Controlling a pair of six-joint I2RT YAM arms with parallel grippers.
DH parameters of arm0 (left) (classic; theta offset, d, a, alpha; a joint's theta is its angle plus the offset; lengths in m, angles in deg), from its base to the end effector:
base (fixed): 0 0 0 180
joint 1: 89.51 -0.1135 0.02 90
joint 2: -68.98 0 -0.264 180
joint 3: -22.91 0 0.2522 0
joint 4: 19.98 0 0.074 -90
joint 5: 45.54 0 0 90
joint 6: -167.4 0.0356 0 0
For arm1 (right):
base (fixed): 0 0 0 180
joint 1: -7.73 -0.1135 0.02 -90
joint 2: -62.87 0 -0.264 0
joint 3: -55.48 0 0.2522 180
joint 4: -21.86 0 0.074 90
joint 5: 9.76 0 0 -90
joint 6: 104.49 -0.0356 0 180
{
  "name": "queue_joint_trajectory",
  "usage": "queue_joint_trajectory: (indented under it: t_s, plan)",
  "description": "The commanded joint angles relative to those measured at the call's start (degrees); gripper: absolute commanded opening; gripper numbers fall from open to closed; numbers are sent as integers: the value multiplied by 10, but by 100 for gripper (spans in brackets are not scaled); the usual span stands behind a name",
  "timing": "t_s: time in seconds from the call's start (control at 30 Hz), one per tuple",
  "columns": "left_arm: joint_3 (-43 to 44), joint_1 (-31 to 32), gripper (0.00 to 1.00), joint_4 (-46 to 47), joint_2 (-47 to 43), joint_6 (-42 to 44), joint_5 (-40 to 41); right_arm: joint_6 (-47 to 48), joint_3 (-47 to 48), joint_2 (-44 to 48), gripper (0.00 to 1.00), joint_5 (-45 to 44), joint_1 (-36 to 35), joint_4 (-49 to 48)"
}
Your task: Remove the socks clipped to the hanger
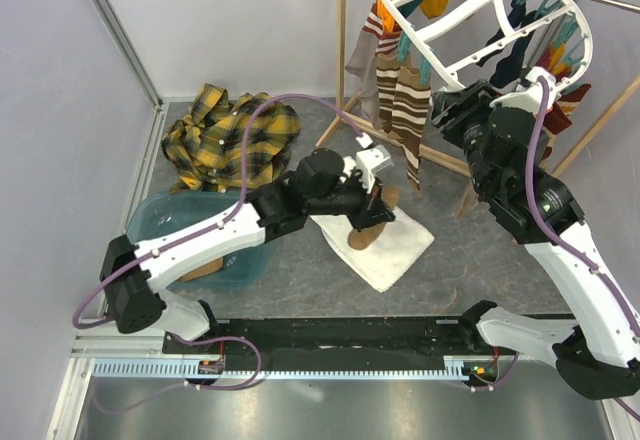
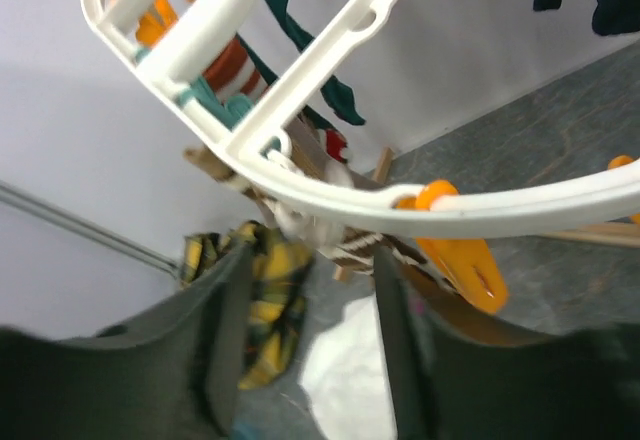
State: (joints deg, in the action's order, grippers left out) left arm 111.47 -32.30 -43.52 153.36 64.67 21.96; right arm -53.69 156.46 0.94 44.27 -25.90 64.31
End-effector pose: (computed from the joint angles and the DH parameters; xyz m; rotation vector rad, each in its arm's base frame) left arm 0.1762 -0.2987 0.3592 1.0433 1.7880 -1.1666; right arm 0.1733 0.0902 0.4992 0.5551 1.5422 0.4673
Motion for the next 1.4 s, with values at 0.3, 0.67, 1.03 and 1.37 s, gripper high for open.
queue_joint_trajectory:
  t_s: [0.3,0.67,1.03,1.37]
  plan:
    - [-108,-235,2,-220,-208,-116,415,140,-160,166,98,143,-1,-5]
    - [-258,-400,4,-268,-281,-238,527,143,-203,215,98,188,-1,3]
    - [-326,-446,73,-314,-287,-407,577,161,-209,182,98,183,-1,6]
    - [-243,-446,98,-299,-343,-325,513,168,-244,132,97,155,0,-77]
